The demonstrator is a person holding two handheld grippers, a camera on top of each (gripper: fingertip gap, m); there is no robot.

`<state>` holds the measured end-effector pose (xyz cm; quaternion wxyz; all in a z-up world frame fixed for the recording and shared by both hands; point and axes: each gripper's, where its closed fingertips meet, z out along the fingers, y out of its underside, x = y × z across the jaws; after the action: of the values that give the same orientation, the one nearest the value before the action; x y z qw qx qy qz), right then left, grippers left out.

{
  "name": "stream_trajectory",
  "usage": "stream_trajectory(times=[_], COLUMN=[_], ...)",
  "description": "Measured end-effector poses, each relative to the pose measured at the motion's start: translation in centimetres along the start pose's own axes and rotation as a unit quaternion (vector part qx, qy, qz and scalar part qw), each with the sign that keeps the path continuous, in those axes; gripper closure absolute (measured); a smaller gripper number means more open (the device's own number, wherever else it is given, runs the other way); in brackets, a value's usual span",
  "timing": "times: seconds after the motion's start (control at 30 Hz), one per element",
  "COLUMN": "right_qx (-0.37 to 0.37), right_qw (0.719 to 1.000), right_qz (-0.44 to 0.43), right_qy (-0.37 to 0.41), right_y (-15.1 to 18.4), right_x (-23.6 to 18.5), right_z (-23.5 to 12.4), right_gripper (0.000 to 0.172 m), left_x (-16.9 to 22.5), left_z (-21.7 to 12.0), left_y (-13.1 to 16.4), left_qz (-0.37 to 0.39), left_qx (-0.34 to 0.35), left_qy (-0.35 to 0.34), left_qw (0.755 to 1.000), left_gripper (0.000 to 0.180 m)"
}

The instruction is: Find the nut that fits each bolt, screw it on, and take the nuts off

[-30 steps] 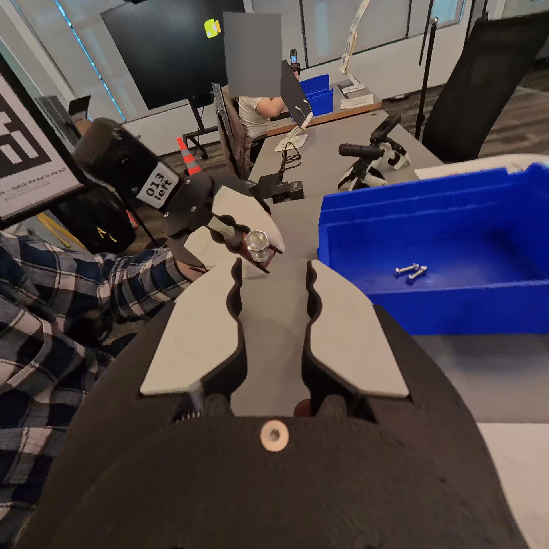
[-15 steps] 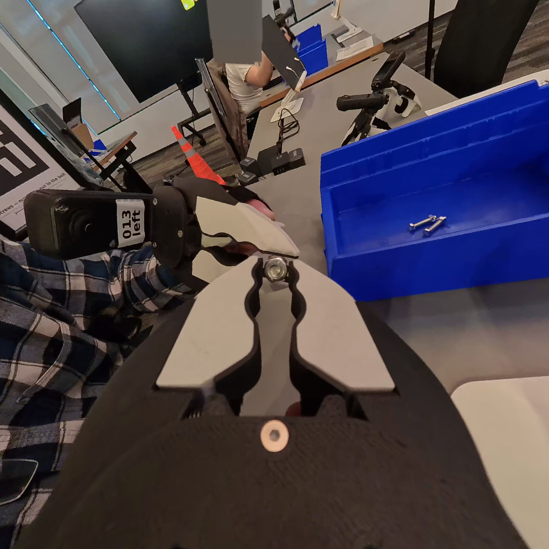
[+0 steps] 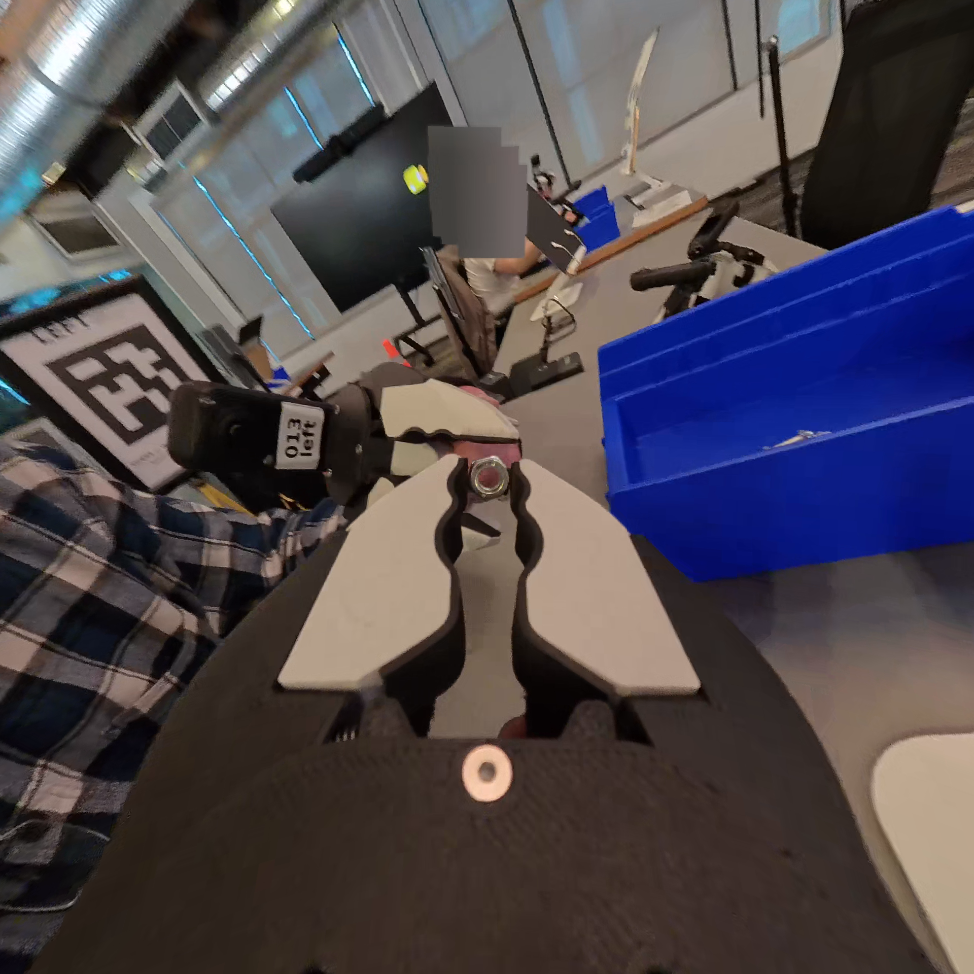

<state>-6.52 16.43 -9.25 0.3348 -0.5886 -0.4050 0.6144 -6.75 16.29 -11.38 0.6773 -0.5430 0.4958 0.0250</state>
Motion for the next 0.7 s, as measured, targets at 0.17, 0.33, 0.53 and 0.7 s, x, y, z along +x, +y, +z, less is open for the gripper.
stream_trajectory(times=[0.17,0.33,0.53,0.7], right_qx=[0.027,0.013,0.001,-0.017], right_qw=[1.0,1.0,0.997,0.993], right_qz=[0.013,-0.007,-0.007,-0.065], right_qy=[0.002,0.026,0.072,0.101], right_y=[1.1,2.5,4.2,4.9], right_x=[0.5,1.6,4.6,4.6], right_z=[-0.8,-2.0,-4.3,-5.7], right_gripper=[0.156,0.156,0.156,0.156], left_x=[1.4,2.7,4.1,5.2], left_z=[0.5,1.1,2.5,4.5], left_y=[0.0,1.9,4.5,5.6], left_qz=[0.001,-0.032,-0.045,-0.053], left_qx=[0.003,-0.02,-0.077,-0.132], left_qy=[0.024,0.058,0.091,0.085], left_qw=[1.0,0.998,0.992,0.986], left_gripper=[0.148,0.151,0.148,0.148])
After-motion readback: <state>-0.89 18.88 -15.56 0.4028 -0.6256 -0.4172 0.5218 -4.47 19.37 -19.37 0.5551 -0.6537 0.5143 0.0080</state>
